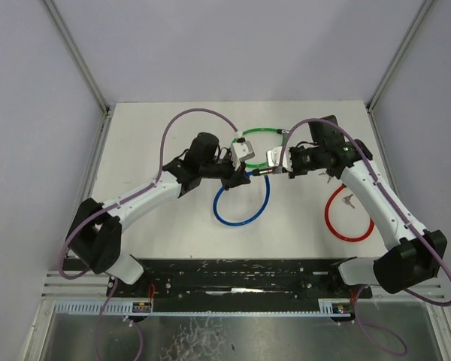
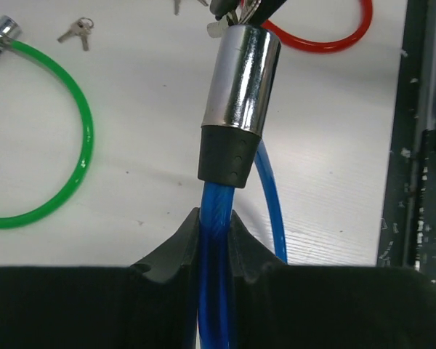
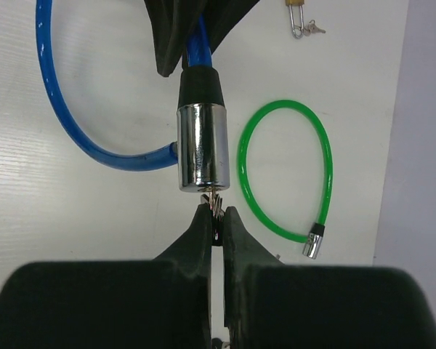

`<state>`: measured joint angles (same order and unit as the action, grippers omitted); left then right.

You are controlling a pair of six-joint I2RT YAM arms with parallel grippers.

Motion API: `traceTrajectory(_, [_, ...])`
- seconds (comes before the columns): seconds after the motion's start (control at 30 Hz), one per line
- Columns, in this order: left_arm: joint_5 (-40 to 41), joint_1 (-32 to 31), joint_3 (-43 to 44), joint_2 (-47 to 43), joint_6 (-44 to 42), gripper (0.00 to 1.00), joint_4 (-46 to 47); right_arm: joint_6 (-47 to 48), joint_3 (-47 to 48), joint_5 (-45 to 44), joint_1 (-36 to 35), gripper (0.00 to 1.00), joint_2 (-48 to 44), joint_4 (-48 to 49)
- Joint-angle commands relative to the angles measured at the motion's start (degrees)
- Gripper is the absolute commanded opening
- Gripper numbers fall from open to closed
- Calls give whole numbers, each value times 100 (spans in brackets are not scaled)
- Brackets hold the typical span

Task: Lock with the key
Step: Lock the lock.

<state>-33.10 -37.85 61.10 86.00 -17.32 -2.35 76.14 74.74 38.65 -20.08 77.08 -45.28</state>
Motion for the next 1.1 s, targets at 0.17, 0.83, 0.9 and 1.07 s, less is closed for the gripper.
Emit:
traceTrajectory(0.17, [628, -200, -240, -555, -224, 0, 437, -747, 951, 134, 244, 0, 654, -584])
traceTrajectory(0.83, [1747, 681, -1532, -1526, 1807, 0, 2533, -3360, 173, 1220, 566, 0, 349, 993])
traceTrajectory(0.9, [2120, 974, -1458, -1453, 2564, 0, 2510, -3675, -12, 1439, 570, 0, 300, 1205])
traceTrajectory(1.07, [1921, 1987, -1470, -1033, 4152, 0, 2796, -4339, -448, 2082, 583, 0, 519, 1543])
